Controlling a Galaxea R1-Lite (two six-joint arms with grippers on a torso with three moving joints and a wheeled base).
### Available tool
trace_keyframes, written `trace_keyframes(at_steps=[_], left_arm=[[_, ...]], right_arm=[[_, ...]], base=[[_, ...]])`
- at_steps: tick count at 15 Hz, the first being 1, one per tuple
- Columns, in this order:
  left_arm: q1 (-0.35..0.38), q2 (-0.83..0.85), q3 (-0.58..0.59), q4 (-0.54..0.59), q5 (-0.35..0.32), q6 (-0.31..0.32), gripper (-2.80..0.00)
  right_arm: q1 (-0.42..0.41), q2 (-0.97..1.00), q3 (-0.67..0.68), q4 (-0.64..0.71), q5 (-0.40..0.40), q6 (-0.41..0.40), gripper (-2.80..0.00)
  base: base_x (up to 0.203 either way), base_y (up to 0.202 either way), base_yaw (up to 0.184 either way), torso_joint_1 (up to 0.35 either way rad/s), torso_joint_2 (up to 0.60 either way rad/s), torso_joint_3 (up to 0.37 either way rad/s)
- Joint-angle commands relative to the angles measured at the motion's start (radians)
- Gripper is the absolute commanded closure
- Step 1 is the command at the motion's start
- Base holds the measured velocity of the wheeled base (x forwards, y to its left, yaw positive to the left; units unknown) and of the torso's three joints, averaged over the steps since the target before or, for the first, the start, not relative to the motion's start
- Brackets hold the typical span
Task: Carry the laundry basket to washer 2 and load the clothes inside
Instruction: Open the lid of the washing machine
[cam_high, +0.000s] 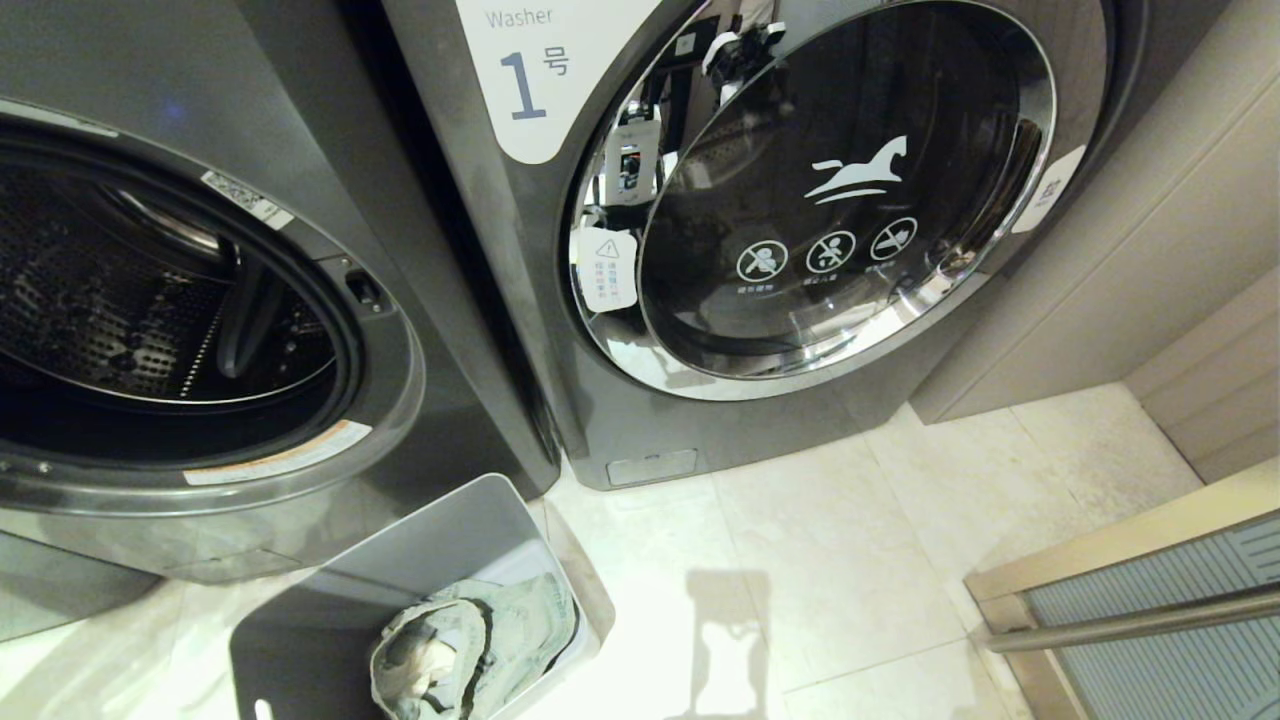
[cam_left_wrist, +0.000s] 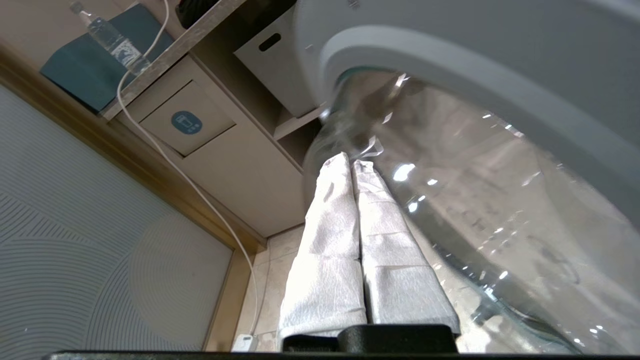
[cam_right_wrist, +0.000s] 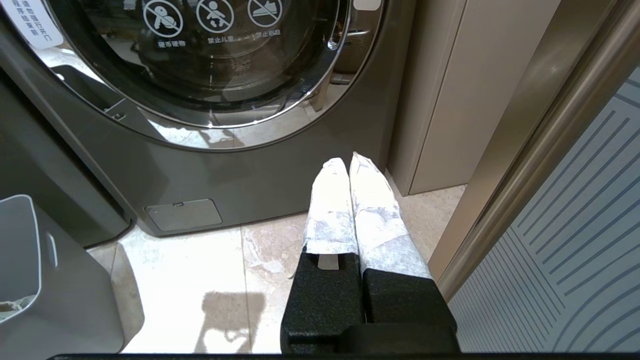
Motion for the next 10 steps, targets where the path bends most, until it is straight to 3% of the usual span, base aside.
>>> trace_keyframes(at_steps=[1, 6, 10], left_arm=[[0.0, 0.004, 0.0, -0.003, -0.004, 0.0, 0.0], [0.0, 0.02, -0.001, -0.003, -0.076, 0.0, 0.0], [0.0, 0.02, -0.001, -0.007, -0.079, 0.0, 0.0]], right_arm=[[0.001, 0.001, 0.04, -0.002, 0.0, 0.0, 0.0], [0.001, 0.001, 0.04, -0.002, 0.0, 0.0, 0.0], [0.001, 0.001, 0.04, -0.002, 0.0, 0.0, 0.0]], base=[[0.0, 0.0, 0.0, 0.0, 0.0, 0.0], [0.0, 0.0, 0.0, 0.0, 0.0, 0.0], [0.0, 0.0, 0.0, 0.0, 0.0, 0.0]])
